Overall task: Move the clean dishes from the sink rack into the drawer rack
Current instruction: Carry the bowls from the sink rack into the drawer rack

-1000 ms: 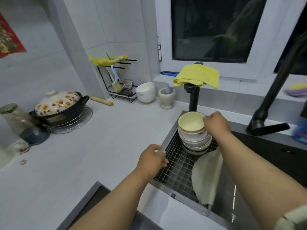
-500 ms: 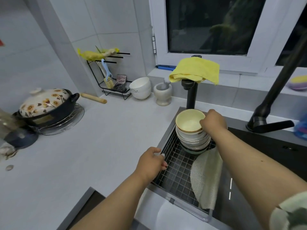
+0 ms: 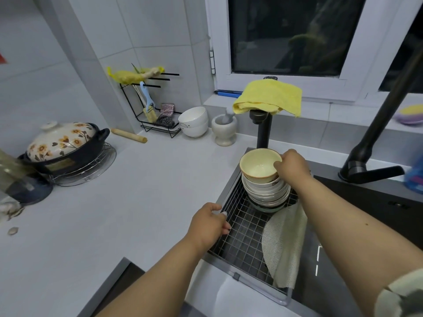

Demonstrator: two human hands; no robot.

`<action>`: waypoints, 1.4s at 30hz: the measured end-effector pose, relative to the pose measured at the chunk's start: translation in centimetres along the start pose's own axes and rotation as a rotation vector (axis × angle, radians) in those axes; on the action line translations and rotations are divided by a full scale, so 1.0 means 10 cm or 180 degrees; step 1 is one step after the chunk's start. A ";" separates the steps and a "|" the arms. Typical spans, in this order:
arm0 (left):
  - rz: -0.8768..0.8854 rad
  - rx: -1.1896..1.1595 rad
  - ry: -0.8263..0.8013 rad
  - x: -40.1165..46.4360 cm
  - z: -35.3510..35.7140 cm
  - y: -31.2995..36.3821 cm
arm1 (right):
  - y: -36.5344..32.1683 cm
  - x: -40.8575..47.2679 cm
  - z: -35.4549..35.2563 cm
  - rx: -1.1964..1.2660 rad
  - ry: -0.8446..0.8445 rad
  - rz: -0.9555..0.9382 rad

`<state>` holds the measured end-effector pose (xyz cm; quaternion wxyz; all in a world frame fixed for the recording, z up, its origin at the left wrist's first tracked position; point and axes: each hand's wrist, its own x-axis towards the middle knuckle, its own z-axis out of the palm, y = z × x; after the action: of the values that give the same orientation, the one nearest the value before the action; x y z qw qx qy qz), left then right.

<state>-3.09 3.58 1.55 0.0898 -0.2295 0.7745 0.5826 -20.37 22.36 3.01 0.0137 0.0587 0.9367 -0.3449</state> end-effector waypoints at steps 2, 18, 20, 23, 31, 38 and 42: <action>0.0000 -0.0018 -0.0023 -0.01 0.02 0.02 | 0.00 0.00 -0.01 0.0073 0.0017 -0.0022; -0.0055 -0.1875 0.0364 -0.30 -0.38 0.08 | -0.64 -1.22 0.01 0.0806 -0.0321 -0.0984; 0.0077 -0.2341 0.0307 -0.43 -0.54 0.04 | -0.76 -1.46 0.16 0.0870 -0.0663 -0.1157; 0.0071 -0.2611 0.0368 -0.63 -0.79 -0.12 | -0.93 -1.78 0.38 0.1022 -0.0995 -0.1345; -0.0261 -0.3382 0.1372 -1.51 -1.42 -0.79 | -1.36 -2.65 0.88 0.2023 -0.2706 -0.0889; -0.0218 -0.3555 0.2157 -2.65 -1.83 -1.49 | -1.54 -3.82 1.30 0.2326 -0.4268 -0.0670; -0.0426 -0.3357 0.2648 -3.42 -1.93 -1.94 | -1.59 -4.59 1.42 0.2080 -0.4744 -0.0674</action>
<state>38.39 -10.25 4.62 -0.3041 -0.4954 0.3407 0.7390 23.12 -3.46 5.47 0.5819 -0.2735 0.5347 -0.5483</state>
